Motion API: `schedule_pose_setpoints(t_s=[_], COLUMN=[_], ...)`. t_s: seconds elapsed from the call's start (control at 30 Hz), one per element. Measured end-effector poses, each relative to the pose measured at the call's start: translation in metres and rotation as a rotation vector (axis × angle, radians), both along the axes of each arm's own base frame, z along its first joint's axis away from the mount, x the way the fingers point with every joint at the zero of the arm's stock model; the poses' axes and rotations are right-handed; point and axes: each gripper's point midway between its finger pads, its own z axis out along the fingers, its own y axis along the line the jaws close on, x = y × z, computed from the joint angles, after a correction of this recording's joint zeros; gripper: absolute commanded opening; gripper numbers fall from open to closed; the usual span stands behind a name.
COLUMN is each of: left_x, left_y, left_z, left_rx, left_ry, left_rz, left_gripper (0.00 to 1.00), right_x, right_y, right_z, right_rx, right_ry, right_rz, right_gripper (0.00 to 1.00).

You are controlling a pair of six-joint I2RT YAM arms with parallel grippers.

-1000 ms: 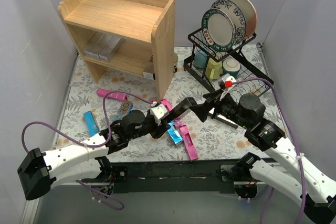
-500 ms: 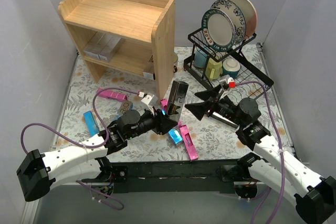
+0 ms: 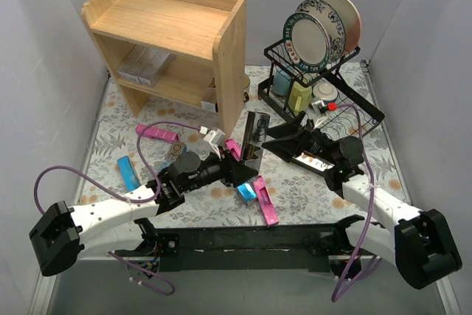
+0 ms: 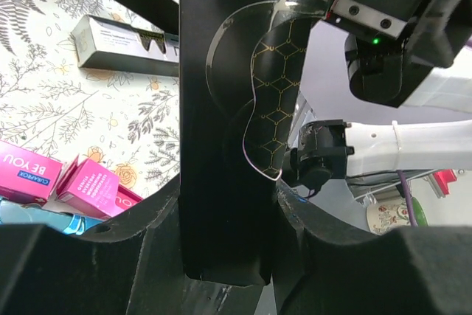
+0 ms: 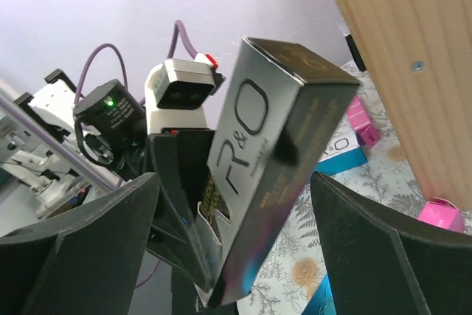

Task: Place and organize the toothpastes onto the shelf
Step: Pick up the toothpaste from the center of the board.

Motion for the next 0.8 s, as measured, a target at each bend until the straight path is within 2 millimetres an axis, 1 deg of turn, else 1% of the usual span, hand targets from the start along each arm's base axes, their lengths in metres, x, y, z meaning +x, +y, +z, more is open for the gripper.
schedule_pose_setpoints(t_s=[0.1, 0.4, 0.7, 0.8], left_x=[-0.001, 0.000, -0.010, -0.012], left_y=[-0.004, -0.011, -0.013, -0.014], left_z=[-0.003, 0.006, 0.014, 0.015], left_rx=[0.003, -0.035, -0.054, -0.055], left_ry=[0.013, 0.003, -0.014, -0.013], left_rz=[-0.018, -0.047, -0.104, -0.116], left_gripper=[0.32, 0.32, 0.32, 0.32], right_x=[-0.001, 0.011, 0.016, 0.017], right_y=[0.003, 0.009, 0.010, 0.011], right_z=[0.003, 0.006, -0.003, -0.001], right_rx=[0.008, 0.017, -0.002, -0.006], right_ry=[-0.004, 0.015, 0.065, 0.069], right_rz=[0.033, 0.057, 0.045, 0.047], right_gripper=[0.90, 0.85, 0.85, 0.84])
